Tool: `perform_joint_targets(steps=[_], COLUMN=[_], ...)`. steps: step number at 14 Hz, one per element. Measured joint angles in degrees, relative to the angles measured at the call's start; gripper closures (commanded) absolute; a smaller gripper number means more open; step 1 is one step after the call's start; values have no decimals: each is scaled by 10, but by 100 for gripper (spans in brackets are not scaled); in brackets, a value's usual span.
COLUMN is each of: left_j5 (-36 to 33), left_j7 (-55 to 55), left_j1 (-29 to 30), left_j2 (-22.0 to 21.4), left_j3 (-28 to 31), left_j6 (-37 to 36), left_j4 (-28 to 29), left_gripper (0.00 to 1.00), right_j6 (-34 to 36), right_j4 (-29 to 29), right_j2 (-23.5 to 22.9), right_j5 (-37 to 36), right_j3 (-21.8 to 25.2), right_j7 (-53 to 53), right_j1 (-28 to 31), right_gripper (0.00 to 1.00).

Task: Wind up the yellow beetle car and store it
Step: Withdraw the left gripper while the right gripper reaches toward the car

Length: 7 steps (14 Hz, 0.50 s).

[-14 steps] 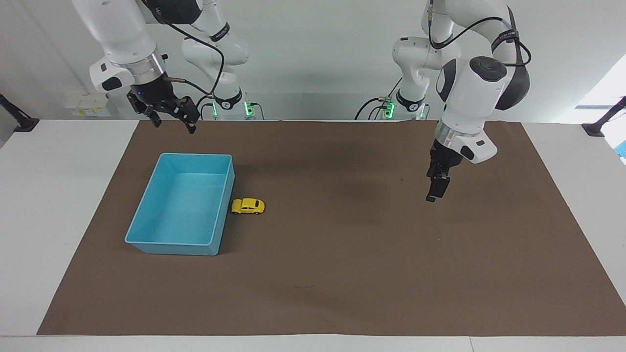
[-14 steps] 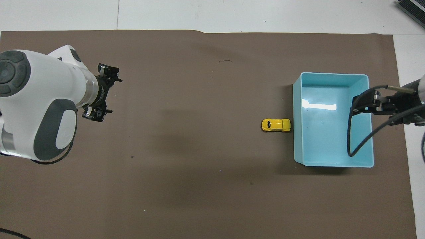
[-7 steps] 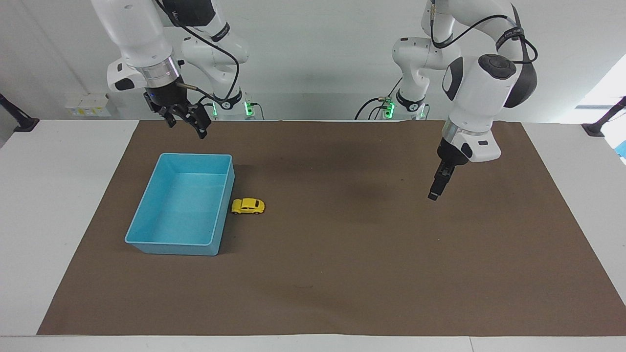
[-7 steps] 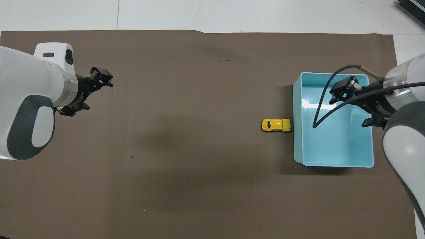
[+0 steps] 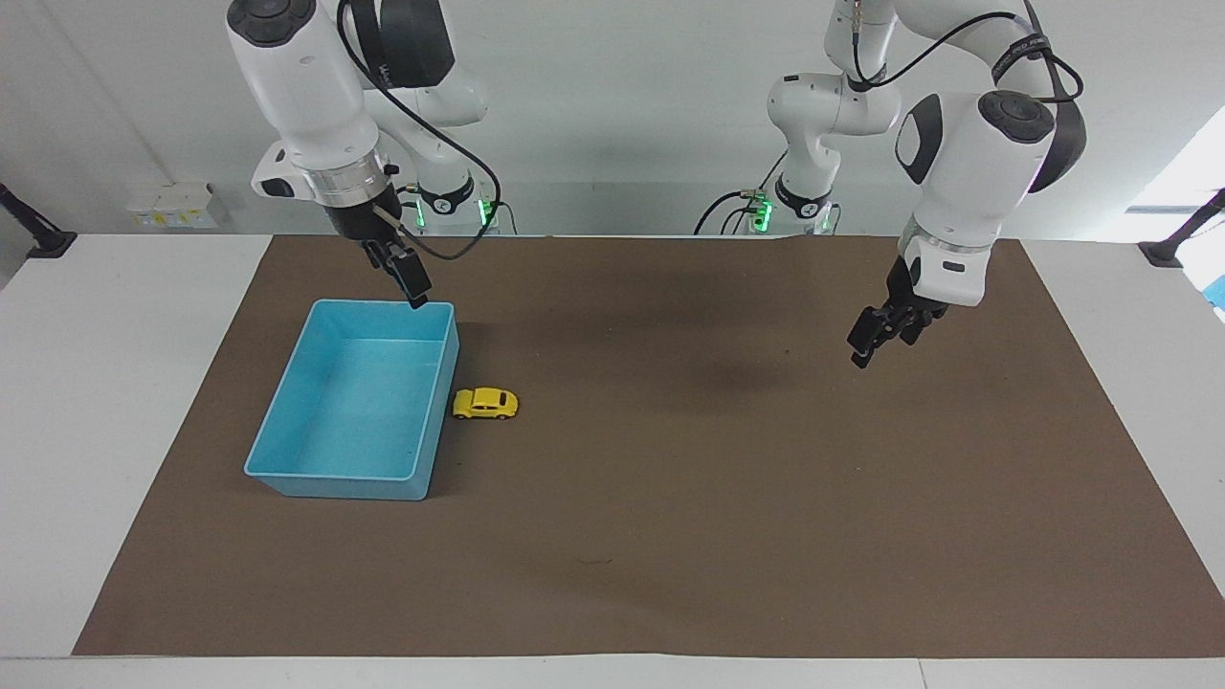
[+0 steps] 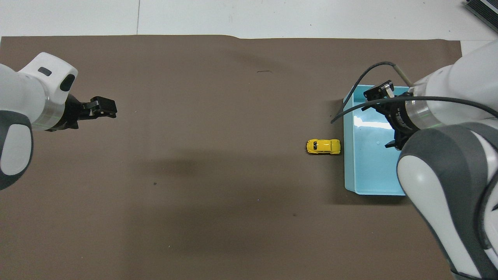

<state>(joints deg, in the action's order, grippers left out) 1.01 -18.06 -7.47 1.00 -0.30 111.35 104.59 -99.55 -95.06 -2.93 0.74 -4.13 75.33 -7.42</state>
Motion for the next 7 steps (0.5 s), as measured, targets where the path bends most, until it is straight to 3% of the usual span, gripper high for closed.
perform_joint_targets(steps=[7], left_j5=[0], left_j7=[161], left_j1=[54], left_j2=[-34], left_j3=[0], left_j6=[-72], left_j4=[0], left_gripper=[0], right_j6=[-60], right_j4=[-43], right_j2=[-36], right_j5=[-58], right_j3=[0], right_j7=[252], right_j1=[-39], right_gripper=[0])
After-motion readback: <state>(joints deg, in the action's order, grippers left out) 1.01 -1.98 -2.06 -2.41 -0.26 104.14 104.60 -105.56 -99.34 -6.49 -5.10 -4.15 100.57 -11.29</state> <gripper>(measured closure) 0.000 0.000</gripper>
